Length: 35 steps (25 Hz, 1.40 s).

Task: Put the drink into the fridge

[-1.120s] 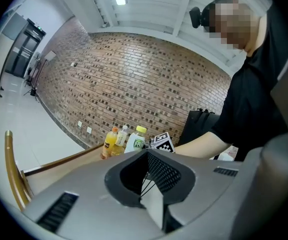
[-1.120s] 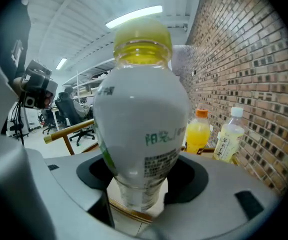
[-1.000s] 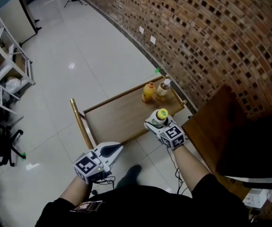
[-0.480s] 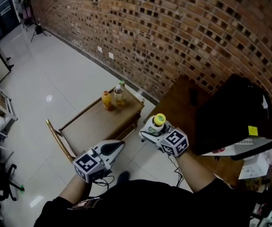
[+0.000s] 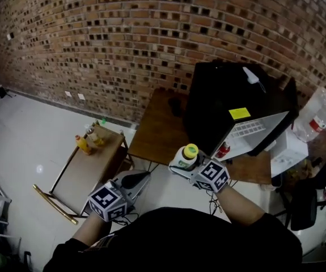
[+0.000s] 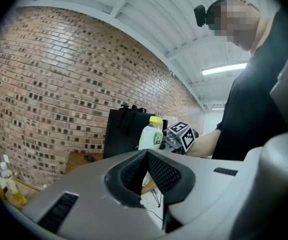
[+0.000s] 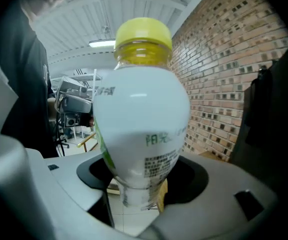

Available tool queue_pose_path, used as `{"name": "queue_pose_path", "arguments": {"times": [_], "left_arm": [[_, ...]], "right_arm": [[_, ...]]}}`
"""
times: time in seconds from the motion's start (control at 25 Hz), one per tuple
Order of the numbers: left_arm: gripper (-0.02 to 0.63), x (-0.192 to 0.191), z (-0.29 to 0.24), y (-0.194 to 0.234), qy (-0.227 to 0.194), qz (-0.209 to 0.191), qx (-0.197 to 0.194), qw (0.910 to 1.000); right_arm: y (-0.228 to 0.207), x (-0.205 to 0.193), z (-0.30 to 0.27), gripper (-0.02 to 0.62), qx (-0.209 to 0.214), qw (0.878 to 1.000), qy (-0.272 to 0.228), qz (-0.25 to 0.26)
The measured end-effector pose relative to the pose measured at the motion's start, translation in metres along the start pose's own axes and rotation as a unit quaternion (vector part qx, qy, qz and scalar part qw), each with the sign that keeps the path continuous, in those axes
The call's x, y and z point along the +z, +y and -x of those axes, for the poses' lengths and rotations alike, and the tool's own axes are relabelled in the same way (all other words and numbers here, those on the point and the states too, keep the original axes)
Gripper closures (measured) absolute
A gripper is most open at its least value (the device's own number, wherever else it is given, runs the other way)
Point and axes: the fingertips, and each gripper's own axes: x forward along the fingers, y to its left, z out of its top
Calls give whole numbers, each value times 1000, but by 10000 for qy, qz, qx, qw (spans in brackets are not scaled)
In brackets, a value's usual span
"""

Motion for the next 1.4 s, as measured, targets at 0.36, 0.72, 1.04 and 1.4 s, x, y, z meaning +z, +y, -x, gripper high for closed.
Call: {"name": "queue_pose_path", "arguments": {"times": [0.36,0.72,1.04,1.4], "left_arm": [[611,24,-82,-63,76,-249,-711,9971],[611,30,-108,-86,181,-407,-823,9956],[611,31,-96,-76,215,-412,-491,9977],[611,28,-79,-61,210,-365,-225,9989]], "right_arm": [[-75,-46,161,299,-1433,9890,311,187],[-167,-92,259,299,-2605,9530,1298,838],[-247,-111,291,299,-3191,8925,2504,1973],[-293,-139,273,298,-2997,8237,3830,2916]]}}
